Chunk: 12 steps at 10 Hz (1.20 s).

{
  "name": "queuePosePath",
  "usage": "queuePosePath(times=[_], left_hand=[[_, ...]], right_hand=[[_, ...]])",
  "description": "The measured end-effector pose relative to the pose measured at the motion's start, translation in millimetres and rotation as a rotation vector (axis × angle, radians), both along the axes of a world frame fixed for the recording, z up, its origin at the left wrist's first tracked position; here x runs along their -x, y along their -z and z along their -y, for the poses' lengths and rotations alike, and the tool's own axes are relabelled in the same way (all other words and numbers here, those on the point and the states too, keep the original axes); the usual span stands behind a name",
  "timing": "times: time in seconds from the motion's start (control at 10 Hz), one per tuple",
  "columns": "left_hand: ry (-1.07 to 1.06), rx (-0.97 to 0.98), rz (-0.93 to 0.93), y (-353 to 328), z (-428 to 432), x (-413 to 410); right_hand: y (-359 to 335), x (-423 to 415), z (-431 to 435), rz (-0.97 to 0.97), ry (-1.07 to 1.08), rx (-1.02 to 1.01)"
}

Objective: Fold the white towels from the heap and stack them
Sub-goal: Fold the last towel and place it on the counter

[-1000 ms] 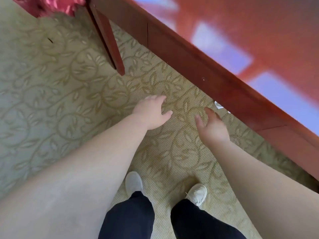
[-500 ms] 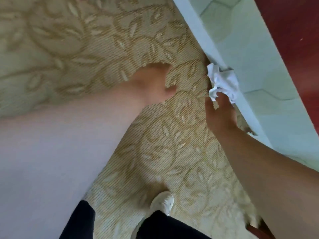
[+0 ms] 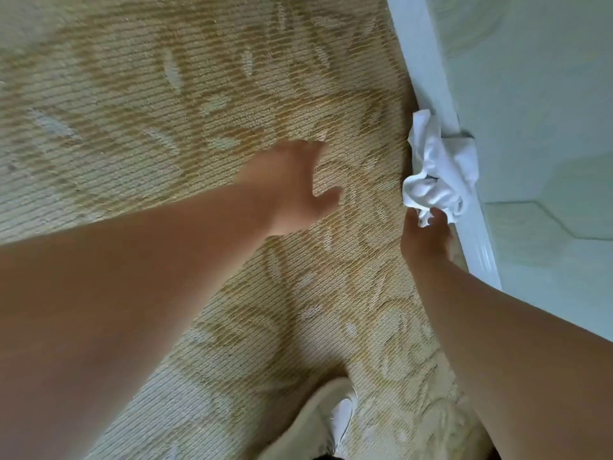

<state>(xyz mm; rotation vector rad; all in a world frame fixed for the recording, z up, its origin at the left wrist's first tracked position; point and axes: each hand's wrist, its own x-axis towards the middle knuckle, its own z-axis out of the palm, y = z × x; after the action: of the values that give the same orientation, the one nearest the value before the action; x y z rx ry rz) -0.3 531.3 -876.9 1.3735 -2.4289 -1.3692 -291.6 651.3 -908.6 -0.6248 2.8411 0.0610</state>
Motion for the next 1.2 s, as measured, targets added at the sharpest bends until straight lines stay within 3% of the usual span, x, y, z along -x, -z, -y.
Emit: queuePosePath(times=[0.3,0.4,0.6,0.9,1.0,1.1,1.2], left_hand=[[-0.032,-0.162,-0.032,30.5,-38.8,42.9],[-0.017,-0.13,-0.045,32.2,-37.7,48.5],[0.051,-0.052,-0.02,64.1,-33.2,71.9],[0.044,-0.092,0.009,90.1,-27.8,70.1],[0.048,-0.092,0.02,86.8,-21.7,61.5],[0.031,-0.11,0.036,78.6,-17.4,48.9],[0.034,-0.108,0.043,62.5,-21.9,36.4]], right_hand=[[52.8,57.7,-8.8,0.092,0.03,0.022],[72.2,60.4,-14.3,0.109,-0.006,-0.012],[100.5,81.1,-3.2,-0.046,0.019,0.083],[97.2,104.9,31.4,-0.185,-0.165,-0.115],[71.7,80.7,44.9,-0.146,-0.235,-0.09],[70.9,64.1,39.7,-0.073,-0.083,0.084],[63.8,30.4,21.9,-0.044,-0.05,0.11]])
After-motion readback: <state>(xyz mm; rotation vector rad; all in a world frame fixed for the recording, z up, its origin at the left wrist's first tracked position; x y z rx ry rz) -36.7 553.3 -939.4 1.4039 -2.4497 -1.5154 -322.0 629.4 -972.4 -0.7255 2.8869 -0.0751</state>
